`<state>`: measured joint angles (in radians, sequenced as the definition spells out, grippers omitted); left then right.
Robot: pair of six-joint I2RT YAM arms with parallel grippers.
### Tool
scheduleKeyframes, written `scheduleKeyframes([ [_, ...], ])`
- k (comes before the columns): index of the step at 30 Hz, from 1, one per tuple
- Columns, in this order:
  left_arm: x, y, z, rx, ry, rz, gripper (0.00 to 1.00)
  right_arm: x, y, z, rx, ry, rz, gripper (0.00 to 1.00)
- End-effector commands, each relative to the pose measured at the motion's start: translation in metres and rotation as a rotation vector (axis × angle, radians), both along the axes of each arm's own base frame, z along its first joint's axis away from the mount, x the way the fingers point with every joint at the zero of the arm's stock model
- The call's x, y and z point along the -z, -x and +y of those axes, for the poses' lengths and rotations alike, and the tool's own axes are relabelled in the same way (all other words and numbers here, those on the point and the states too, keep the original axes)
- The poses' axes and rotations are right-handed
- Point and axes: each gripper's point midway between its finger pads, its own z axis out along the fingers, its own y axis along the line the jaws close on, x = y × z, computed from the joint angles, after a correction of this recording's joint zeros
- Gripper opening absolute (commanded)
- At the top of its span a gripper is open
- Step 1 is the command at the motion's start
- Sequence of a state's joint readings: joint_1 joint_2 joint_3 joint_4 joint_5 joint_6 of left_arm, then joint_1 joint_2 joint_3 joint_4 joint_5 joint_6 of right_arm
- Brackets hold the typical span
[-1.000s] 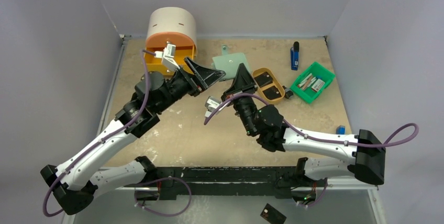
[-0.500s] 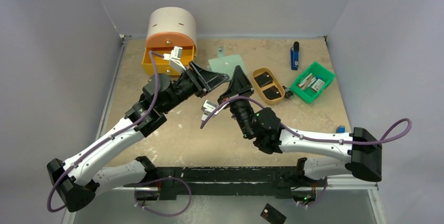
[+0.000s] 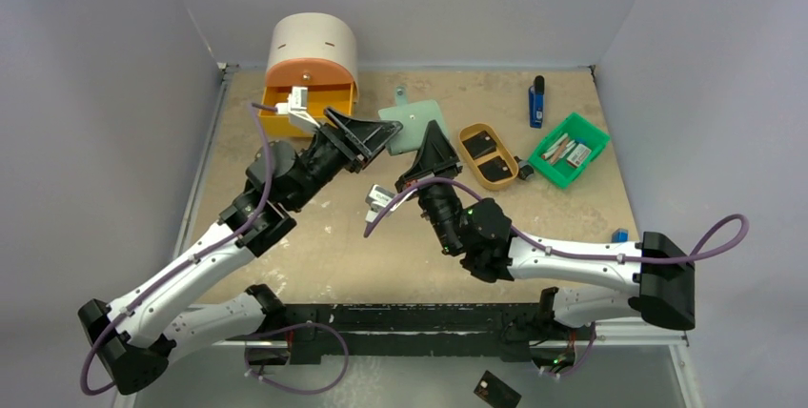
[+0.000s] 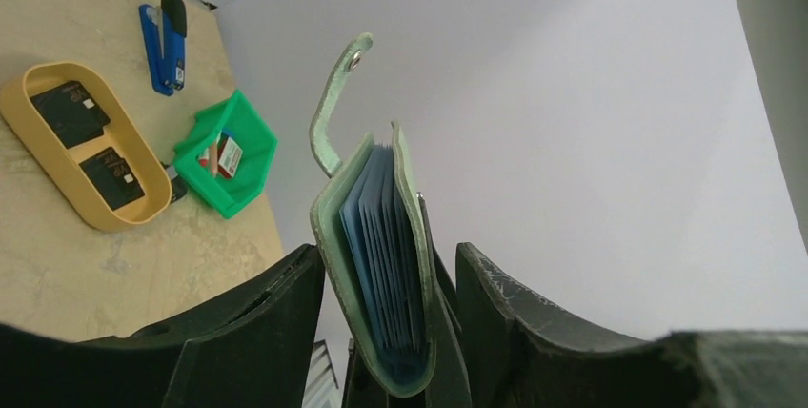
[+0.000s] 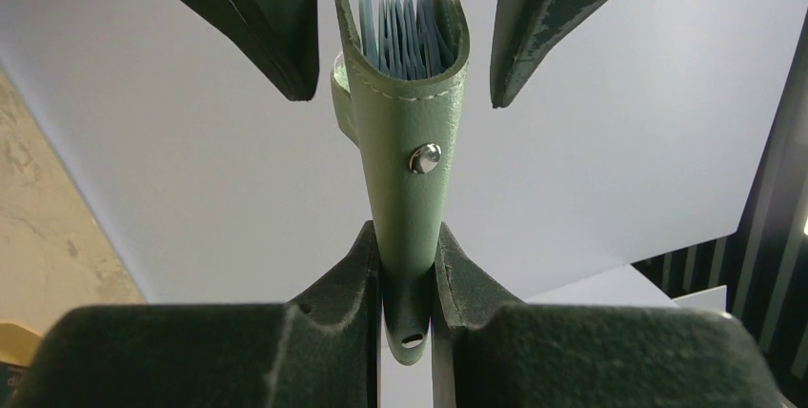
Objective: Put the credit cards into the card holder
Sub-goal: Close the card holder at the center of the board.
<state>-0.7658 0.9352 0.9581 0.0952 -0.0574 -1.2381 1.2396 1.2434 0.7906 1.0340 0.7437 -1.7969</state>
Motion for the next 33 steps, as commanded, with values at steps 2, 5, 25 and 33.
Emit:
scheduleKeyframes([
  [2, -0.019, -0.001, -0.009, 0.036, 0.063, -0.039, 0.50, -0.030, 0.008, -0.018, 0.005, -0.138, -0.041, 0.00],
  [5, -0.019, 0.000, -0.013, 0.057, 0.079, -0.044, 0.43, -0.032, 0.008, -0.018, 0.005, -0.144, -0.042, 0.00],
  [25, -0.037, 0.006, 0.099, -0.349, -0.439, -0.235, 0.00, 0.049, 0.044, 0.045, -0.480, -0.553, 1.094, 0.95],
  [33, -0.015, 0.090, 0.072, 0.169, -0.731, -0.558, 0.00, -0.006, 0.066, 0.006, -0.991, -0.931, 1.468, 0.96],
])
